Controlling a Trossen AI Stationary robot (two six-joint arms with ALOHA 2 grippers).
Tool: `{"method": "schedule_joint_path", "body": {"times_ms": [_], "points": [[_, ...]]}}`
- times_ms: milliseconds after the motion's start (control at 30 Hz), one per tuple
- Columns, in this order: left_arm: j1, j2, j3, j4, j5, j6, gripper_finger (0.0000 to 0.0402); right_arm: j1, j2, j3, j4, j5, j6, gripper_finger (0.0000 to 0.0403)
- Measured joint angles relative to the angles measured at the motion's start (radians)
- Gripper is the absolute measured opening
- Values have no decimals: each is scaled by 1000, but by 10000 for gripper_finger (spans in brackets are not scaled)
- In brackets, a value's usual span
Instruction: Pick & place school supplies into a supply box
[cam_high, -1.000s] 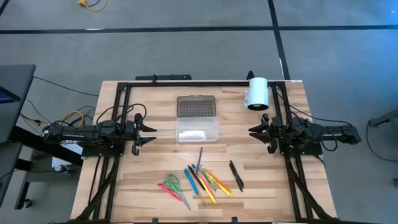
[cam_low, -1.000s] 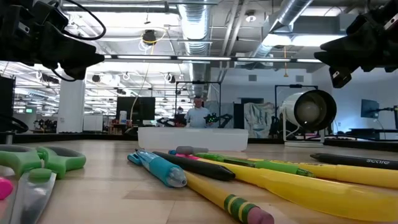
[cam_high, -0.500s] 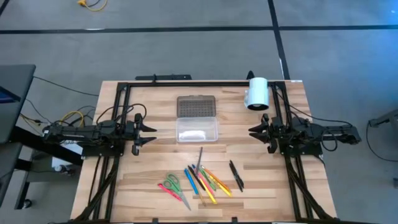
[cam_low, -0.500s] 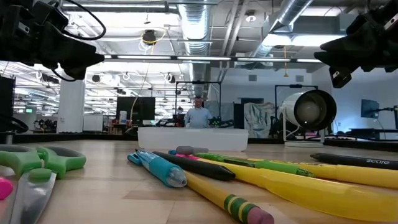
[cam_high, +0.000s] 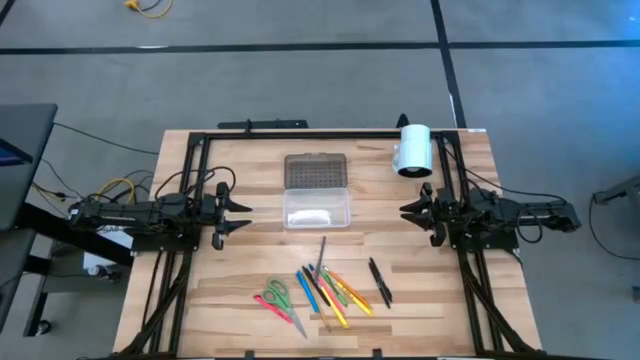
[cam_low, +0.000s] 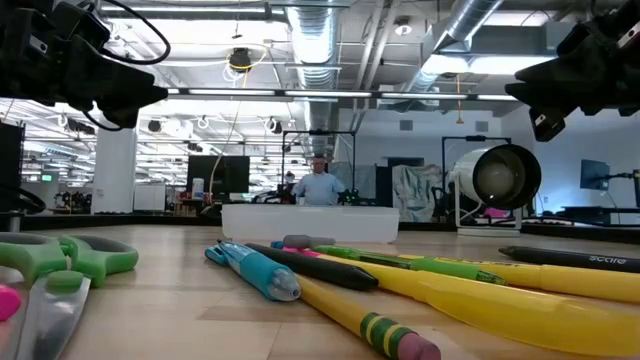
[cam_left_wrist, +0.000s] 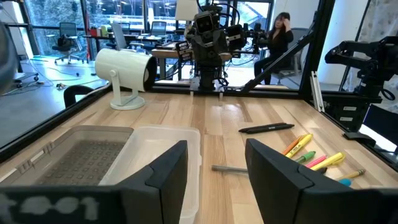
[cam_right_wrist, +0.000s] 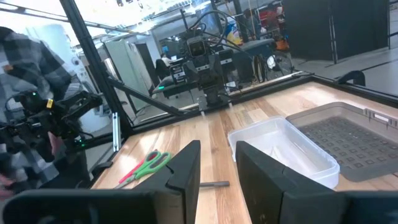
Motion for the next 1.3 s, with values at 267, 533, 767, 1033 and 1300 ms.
{"method": "schedule_joint_path", "body": {"times_ms": [267,533,767,1033,1300], "points": [[0,0,0,0,0,0,153,0,0,0,0,0,0,98],[0,0,0,0,0,0,153,0,0,0,0,0,0,98],[0,0,0,0,0,-2,153,0,0,0,0,0,0,98],[0,-1,0,31,-21,-439,153,0,0,0,0,0,0,98],[0,0,0,45,-20,-852,153,-7,1,0,36,22,-64,98]]}}
